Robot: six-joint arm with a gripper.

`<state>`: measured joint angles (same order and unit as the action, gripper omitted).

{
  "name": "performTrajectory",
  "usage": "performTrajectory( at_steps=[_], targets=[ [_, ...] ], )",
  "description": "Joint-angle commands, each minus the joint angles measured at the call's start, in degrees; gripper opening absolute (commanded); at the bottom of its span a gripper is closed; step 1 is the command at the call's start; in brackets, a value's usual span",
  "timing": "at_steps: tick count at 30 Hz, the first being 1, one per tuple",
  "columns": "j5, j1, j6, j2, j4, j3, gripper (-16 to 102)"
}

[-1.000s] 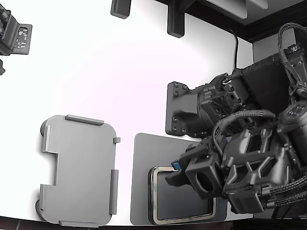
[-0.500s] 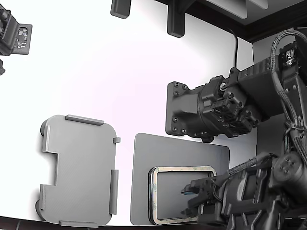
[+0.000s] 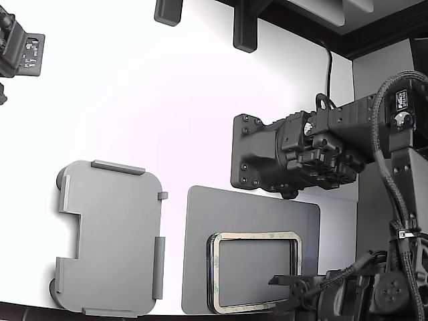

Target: Grab top frame and put it into gray box.

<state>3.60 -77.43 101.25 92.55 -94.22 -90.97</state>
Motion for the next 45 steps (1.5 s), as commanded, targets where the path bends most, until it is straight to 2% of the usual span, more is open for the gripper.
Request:
performTrajectory(
  at_steps=[1,12,16,25,32,37,45],
  targets=[
    [-0.44,-1.14,-1.58,-0.97,-0.62,3.16,94],
    [-0.44,-7.12,-9.49,-8.70,-0.44,10.46,85],
    [-0.09,-8.17,-10.46,-10.28,-0.26,11.43,69],
    [0.26,-9.67,-11.07,-10.63,3.08,8.53,55],
    [0.88,-10.72,-12.04,-10.72,5.27,6.68,55],
    [1.32,-11.16,-11.69,-10.63,6.59,5.36,48],
    [0.70,-11.95,-12.22,-10.63,7.12,4.75,44]
  ],
)
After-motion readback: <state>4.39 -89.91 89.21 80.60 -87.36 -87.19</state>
